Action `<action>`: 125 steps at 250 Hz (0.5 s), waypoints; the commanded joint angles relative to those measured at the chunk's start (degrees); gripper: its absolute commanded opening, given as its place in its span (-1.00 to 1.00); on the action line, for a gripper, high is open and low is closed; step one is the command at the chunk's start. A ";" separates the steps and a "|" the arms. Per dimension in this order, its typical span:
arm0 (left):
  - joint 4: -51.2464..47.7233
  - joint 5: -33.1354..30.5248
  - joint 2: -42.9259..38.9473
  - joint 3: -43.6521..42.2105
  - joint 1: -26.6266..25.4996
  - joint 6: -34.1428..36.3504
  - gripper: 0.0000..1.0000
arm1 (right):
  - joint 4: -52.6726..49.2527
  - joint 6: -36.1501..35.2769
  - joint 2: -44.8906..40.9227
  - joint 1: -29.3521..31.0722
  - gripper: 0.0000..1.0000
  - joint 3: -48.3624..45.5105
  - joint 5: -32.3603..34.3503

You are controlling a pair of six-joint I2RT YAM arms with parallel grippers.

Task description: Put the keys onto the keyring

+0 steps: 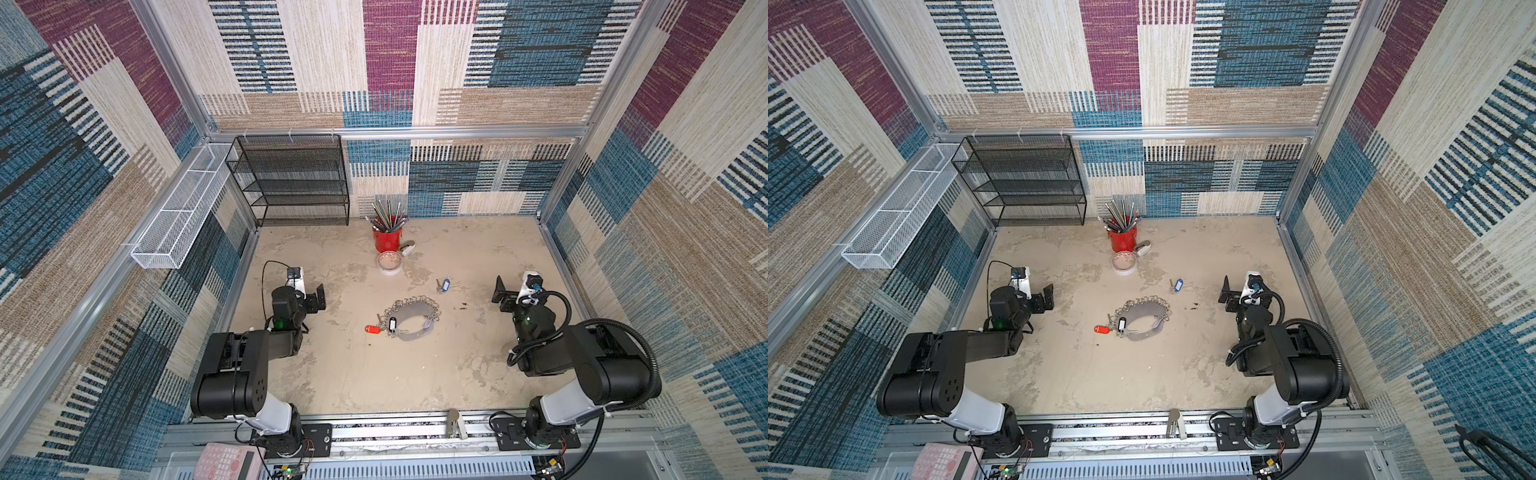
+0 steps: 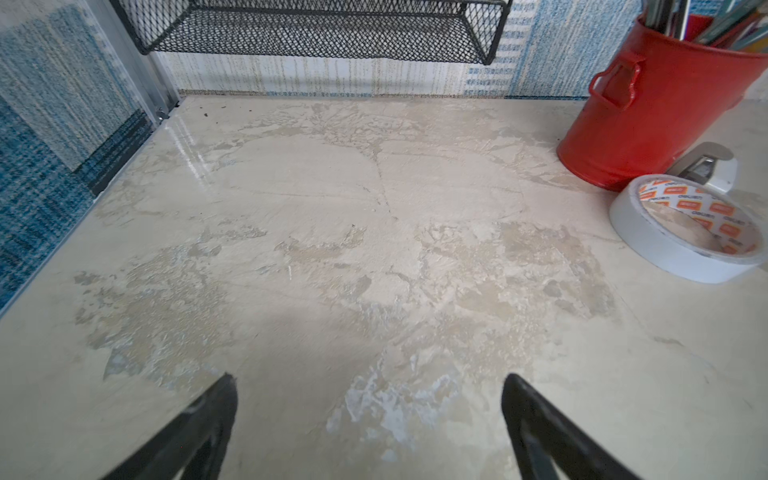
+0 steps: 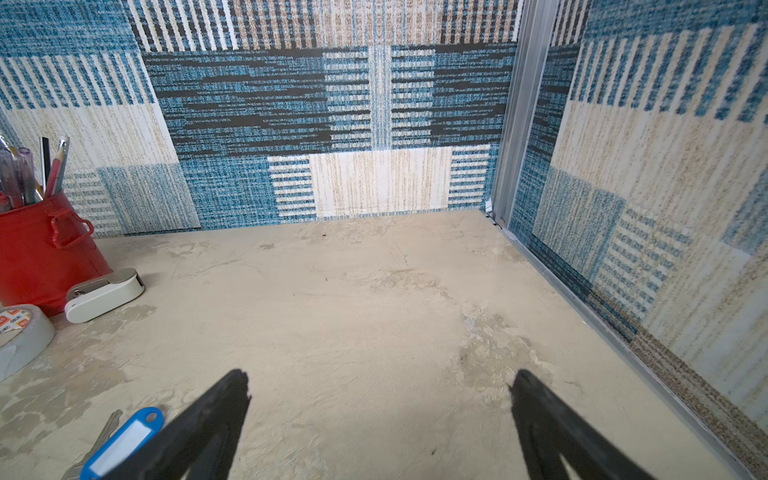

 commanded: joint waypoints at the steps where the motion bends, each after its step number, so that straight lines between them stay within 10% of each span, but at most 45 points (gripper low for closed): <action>1: 1.34 -1.71 -0.06 -0.11 0.09 0.30 0.99 | 2.08 0.12 -0.12 -0.03 0.99 0.06 0.68; 69: -9.09 -19.13 -14.86 -1.00 -2.52 -3.55 0.99 | -13.92 -1.87 -14.44 4.19 0.99 3.35 9.03; 125: -35.32 -21.25 -28.50 5.60 -4.83 -30.60 0.99 | -33.34 29.21 -30.24 4.04 0.99 6.65 16.40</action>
